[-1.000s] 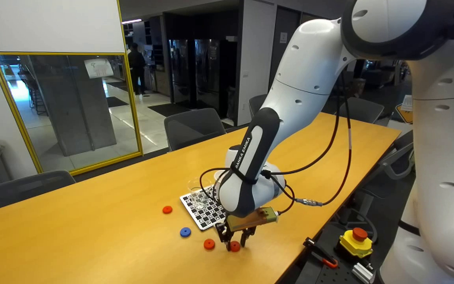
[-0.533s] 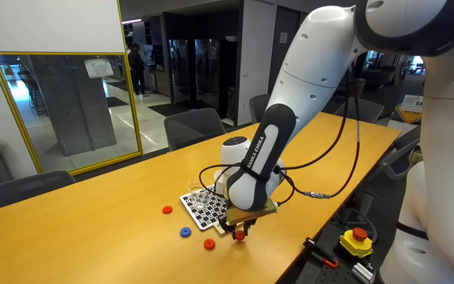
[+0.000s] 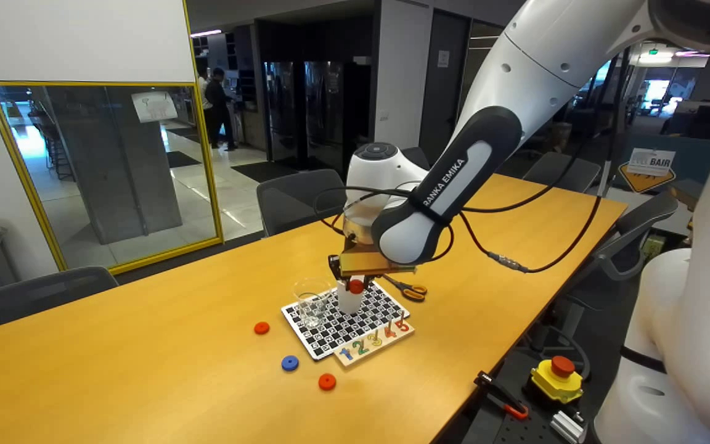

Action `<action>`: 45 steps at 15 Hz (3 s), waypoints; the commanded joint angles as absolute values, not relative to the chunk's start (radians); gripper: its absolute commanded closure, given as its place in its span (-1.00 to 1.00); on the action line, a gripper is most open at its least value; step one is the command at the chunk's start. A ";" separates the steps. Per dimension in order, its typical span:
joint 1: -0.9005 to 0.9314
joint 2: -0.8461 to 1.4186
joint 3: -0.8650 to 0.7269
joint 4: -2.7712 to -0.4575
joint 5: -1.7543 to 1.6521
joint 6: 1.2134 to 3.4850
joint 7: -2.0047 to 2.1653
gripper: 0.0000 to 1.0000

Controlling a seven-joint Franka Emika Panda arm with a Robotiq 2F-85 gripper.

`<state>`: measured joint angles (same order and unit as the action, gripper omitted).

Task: Pick the rings and put them in the cup

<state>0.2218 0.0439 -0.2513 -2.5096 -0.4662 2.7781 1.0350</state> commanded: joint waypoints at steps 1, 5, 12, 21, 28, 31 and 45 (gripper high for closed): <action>0.187 0.034 -0.252 -2.459 -0.528 2.795 1.116 0.61; 0.101 0.105 -0.189 -2.398 -0.492 2.814 1.100 0.61; 0.073 0.219 -0.189 -2.319 -0.428 2.838 1.066 0.61; 0.087 0.258 -0.204 -2.287 -0.362 2.825 1.063 -0.80; 0.117 0.181 -0.208 -2.327 -0.375 2.798 1.089 -0.99; 0.112 0.125 -0.159 -2.371 -0.332 2.774 1.046 -1.00; 0.113 0.219 0.085 -2.462 0.107 2.752 0.695 -1.00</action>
